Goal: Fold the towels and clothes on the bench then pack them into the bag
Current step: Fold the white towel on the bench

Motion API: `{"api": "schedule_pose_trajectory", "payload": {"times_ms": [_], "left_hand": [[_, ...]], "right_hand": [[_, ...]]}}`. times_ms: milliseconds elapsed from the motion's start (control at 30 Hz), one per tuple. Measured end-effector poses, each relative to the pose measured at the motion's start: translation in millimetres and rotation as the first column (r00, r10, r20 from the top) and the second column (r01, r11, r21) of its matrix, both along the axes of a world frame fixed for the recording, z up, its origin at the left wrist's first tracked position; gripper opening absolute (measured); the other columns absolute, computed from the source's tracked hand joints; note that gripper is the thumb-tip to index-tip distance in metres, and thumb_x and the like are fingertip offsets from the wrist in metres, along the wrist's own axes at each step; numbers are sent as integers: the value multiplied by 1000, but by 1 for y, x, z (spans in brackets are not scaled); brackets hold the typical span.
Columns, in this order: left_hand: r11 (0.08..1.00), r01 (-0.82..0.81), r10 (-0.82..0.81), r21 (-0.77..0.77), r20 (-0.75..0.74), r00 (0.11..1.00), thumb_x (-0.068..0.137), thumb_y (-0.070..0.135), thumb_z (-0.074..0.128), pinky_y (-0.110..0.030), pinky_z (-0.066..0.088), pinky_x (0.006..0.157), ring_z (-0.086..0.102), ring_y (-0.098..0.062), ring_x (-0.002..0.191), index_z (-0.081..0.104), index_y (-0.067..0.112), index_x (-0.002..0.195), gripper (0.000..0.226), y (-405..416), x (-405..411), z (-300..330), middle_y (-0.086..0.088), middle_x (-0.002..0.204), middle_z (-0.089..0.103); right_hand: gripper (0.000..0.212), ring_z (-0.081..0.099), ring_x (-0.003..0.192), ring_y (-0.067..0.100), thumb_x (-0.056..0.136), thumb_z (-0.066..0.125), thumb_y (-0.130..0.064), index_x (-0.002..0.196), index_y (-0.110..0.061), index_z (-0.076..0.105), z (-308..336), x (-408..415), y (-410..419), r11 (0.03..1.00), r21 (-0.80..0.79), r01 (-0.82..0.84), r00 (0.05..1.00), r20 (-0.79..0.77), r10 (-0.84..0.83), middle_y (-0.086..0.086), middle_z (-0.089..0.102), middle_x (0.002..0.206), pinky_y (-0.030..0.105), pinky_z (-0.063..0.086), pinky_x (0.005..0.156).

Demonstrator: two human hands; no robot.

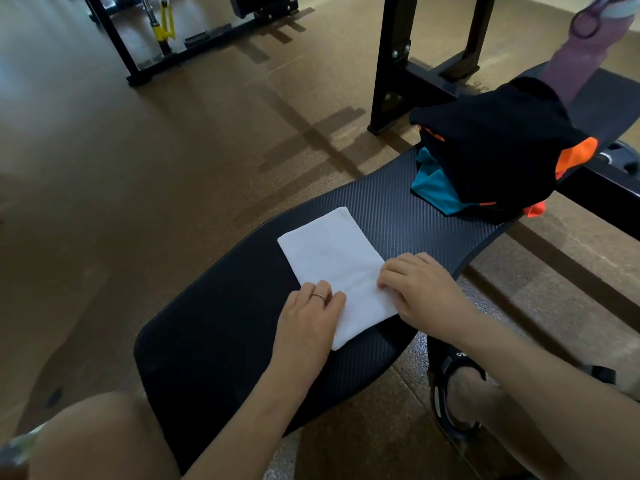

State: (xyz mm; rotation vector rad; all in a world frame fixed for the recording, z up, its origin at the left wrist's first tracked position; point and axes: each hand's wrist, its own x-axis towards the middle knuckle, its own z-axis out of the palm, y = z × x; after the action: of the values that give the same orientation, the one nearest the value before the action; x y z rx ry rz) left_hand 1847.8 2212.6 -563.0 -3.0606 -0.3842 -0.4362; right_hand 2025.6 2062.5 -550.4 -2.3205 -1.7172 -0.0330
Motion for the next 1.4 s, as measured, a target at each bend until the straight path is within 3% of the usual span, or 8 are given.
{"api": "schedule_pose_trajectory", "payload": {"times_ms": [133,267,500,767,900,1167,1267,1400], "left_hand": [[996,62,-63,-57,-19,998,88,17,67,-32,43,69,52,-22,78,63,14,98,11,-3,-7,2,-2,91,56],[983,-15,-9,-184,-130,992,85,61,57,-34,48,86,51,-22,98,59,13,117,58,-16,-17,7,-3,112,55],[918,-107,99,-381,-39,994,73,26,64,-26,40,69,49,-15,78,56,18,104,33,-6,-18,12,6,94,53],[463,-258,335,-848,-102,937,98,26,58,-34,53,66,61,-9,79,48,35,111,18,15,-16,24,7,89,63],[405,-294,376,-866,-135,917,102,29,54,-38,57,77,62,-7,90,46,37,118,19,14,-9,17,10,99,63],[558,-331,376,-761,-123,918,102,28,51,-40,57,69,58,-15,79,33,37,119,26,18,0,13,5,114,43],[794,-350,313,-497,-160,936,101,28,51,-36,53,60,52,-17,72,38,32,117,20,19,2,17,1,118,36],[984,-142,138,-107,-41,990,89,20,59,-36,47,79,51,-26,97,59,17,102,14,22,9,16,-8,121,52]], "right_hand": [[50,46,122,15,66,51,-30,116,-24,60,9,2,-15,990,-127,-57,992,-119,42,-11,56,127,32,33,107],[59,43,129,17,62,58,-22,121,-24,55,4,1,-13,985,-161,-69,987,-157,43,-9,51,135,34,28,113],[22,54,90,9,79,46,-33,97,-27,57,10,4,-2,996,51,76,945,-321,-55,-14,60,90,27,35,96],[9,56,75,13,96,49,-30,103,-25,51,13,3,4,960,-97,262,693,-673,-257,-4,59,80,35,40,64],[17,59,76,14,100,47,-41,104,-25,49,11,0,11,922,-169,348,669,-645,-370,-3,62,83,36,42,63],[20,56,75,27,100,48,-34,109,-19,40,5,-6,26,892,-171,418,781,-434,-449,2,59,84,38,36,71],[26,48,75,25,93,57,-23,114,-18,44,3,-7,27,915,-20,403,867,-313,-388,1,47,96,38,37,70],[27,52,111,30,82,64,-13,108,-18,58,0,-7,25,991,60,117,993,10,-118,5,52,119,41,42,92]]}}
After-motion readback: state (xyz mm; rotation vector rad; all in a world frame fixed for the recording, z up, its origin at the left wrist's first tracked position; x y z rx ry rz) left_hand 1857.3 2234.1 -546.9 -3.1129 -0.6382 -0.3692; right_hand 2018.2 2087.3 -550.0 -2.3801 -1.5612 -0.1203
